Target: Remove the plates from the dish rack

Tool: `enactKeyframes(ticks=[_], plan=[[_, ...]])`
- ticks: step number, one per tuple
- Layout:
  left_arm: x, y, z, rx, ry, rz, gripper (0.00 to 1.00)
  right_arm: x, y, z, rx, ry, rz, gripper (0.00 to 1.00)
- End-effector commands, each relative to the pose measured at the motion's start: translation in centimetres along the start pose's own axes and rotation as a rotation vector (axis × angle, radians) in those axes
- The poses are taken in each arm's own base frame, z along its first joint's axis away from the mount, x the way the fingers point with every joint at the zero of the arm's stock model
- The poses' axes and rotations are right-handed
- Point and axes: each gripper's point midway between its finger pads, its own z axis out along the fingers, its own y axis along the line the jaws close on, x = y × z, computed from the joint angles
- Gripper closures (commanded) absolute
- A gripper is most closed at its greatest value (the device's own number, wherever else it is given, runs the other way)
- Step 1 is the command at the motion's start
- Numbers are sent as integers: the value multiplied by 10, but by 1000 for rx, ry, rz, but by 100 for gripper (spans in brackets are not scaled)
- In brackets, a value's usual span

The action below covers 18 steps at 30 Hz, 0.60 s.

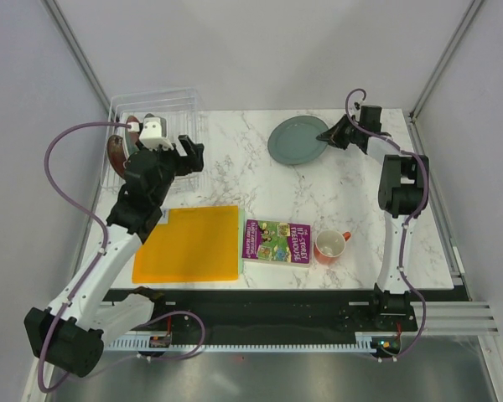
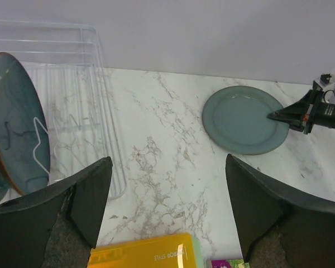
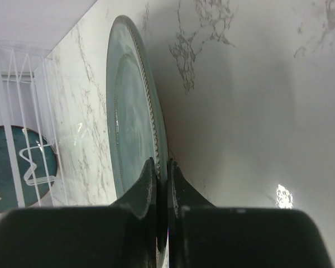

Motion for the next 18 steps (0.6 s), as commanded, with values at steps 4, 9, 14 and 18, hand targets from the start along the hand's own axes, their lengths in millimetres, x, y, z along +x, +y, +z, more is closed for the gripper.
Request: enactKeyframes(ticks=[4,9,14,18], plan=[[11,23,-15,-91,12,74,12,-39,16,-5,44,-81,-127,90],[14,30,-18,-120,19,85,11,-30,-11,-4,141,-67,-126,25],[12,34,-19,-138,18,110,11,-24,-21,-8,192,-56,-141,11],[7,45,-16,-202,13,145,8,-34,-35,-29,338,-111,-217,2]])
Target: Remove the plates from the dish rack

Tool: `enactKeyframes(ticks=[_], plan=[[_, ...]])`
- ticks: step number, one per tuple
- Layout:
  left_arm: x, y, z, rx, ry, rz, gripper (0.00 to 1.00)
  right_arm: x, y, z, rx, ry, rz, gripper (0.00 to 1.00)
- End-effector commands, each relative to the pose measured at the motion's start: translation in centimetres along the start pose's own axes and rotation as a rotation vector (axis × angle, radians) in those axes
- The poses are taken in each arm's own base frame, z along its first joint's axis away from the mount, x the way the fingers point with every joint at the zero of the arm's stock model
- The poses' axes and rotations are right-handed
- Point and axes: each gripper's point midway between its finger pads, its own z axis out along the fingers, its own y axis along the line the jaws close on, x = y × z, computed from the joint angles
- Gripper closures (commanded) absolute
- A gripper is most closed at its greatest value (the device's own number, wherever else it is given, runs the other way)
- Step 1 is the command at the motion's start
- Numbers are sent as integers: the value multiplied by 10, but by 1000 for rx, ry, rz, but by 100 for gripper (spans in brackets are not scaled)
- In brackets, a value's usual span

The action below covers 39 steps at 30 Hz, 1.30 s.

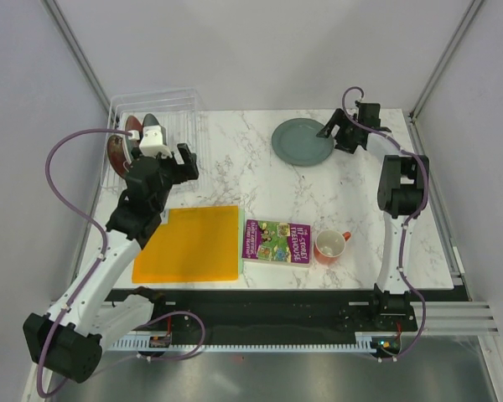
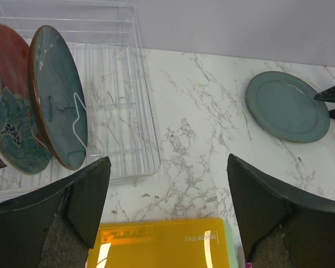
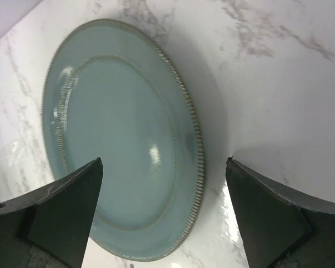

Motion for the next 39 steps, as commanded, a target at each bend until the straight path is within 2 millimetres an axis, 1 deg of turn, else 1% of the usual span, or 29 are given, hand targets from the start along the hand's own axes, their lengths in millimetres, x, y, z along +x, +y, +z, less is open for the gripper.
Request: enactKeyframes(ticks=[1,2,3,4,5,6,7,8,9,10,11,12,13,14,15,16,17,18,19,21,23,26,29,30,31,34,37,38,39], plan=[[-15,17,1,-94,-36,78,6,-21,-23,-33,207,-99,-104,2],[-14,21,4,-117,-28,85,5,-22,-28,-40,243,-114,-113,2],[-12,29,10,-169,-17,100,4,-25,-29,-47,268,-130,-130,2],[-12,35,14,-194,-12,111,3,-26,-25,-63,282,-150,-139,2],[-14,41,20,-224,-21,112,3,-29,-26,-73,305,-176,-145,2],[-9,44,31,-241,1,123,3,-33,-20,-82,301,-202,-156,2],[-8,55,38,-272,9,125,3,-33,-11,-101,293,-226,-170,2],[-9,61,44,-302,11,127,3,-33,-4,-111,282,-240,-179,2],[-18,64,51,-317,-14,112,3,-34,5,-120,261,-255,-189,2],[-5,77,63,-354,26,121,3,-31,17,-138,239,-271,-204,2],[-11,83,69,-381,6,110,3,-29,24,-146,228,-277,-213,2],[-19,87,75,-404,-8,99,3,-20,23,-150,222,-264,-215,2],[-11,97,85,-430,15,102,3,-21,40,-165,193,-288,-234,2],[-9,100,92,-430,28,101,3,-13,52,-168,171,-283,-259,2],[-16,103,98,-436,17,103,4,-5,52,-171,168,-273,-262,2],[-6,106,111,-445,43,121,4,-4,65,-182,143,-290,-280,2],[-16,109,116,-470,27,125,4,-1,65,-186,142,-290,-290,2],[-17,112,120,-484,31,147,5,5,64,-189,143,-283,-294,2],[-16,115,124,-504,35,155,5,4,69,-196,132,-297,-300,2],[-14,123,136,-541,43,183,5,12,67,-200,132,-286,-309,2],[-8,131,145,-585,59,200,5,14,68,-206,131,-294,-309,2],[-4,140,149,-630,72,220,7,20,68,-212,122,-289,-310,2],[5,149,151,-646,96,216,8,23,69,-218,116,-295,-322,2],[12,150,153,-645,109,209,8,25,69,-221,116,-296,-323,2],[13,153,154,-646,113,210,8,26,69,-222,113,-295,-322,2],[22,159,154,-662,136,214,12,28,71,-223,98,-290,-325,2],[26,167,152,-715,146,226,32,31,73,-225,88,-285,-326,2],[28,168,151,-724,153,234,41,33,71,-224,92,-282,-323,2],[30,169,151,-724,161,242,46,34,71,-225,92,-282,-325,2]])
